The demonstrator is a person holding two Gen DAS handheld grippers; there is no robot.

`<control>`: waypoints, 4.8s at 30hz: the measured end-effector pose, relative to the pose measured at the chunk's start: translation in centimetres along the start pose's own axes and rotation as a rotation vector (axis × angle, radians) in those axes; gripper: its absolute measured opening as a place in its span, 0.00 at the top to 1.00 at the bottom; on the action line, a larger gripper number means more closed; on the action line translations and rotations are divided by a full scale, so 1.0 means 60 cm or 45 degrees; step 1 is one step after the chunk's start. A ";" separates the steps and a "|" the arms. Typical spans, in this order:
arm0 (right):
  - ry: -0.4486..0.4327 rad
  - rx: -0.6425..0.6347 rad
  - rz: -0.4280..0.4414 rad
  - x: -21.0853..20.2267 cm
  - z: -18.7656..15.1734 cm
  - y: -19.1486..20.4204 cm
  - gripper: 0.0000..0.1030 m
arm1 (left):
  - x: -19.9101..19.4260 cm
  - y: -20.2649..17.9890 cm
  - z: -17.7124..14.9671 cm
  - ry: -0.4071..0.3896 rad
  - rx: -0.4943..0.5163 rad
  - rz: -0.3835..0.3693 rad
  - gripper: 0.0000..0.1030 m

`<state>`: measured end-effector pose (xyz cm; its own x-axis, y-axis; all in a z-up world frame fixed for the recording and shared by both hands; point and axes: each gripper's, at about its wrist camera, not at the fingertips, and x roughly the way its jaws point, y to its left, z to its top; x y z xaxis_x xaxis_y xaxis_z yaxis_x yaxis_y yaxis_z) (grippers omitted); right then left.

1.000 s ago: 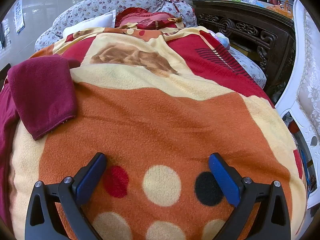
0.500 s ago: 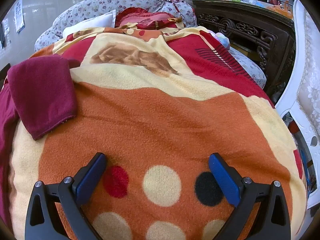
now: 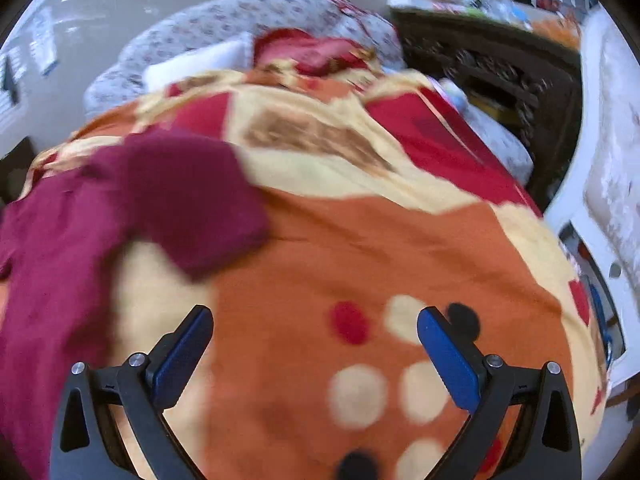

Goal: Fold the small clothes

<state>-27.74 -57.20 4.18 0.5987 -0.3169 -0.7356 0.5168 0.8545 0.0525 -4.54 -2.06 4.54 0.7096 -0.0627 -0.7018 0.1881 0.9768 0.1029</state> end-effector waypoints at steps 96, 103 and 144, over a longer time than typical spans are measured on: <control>0.016 -0.136 0.091 -0.005 -0.014 0.398 0.00 | -0.043 -0.230 0.024 -0.015 0.059 -0.298 0.00; 0.016 -0.157 0.072 -0.002 -0.014 0.404 0.00 | -0.037 -0.215 0.027 -0.009 0.039 -0.292 0.00; 0.090 -0.198 0.237 0.024 -0.016 0.460 0.00 | 0.018 0.125 0.188 -0.169 -0.623 -0.376 0.94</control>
<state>-13.18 -33.66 3.93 0.6276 -0.1230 -0.7687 0.2979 0.9502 0.0912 5.29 2.85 12.50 0.7596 -0.3412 -0.5537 0.0779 0.8930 -0.4434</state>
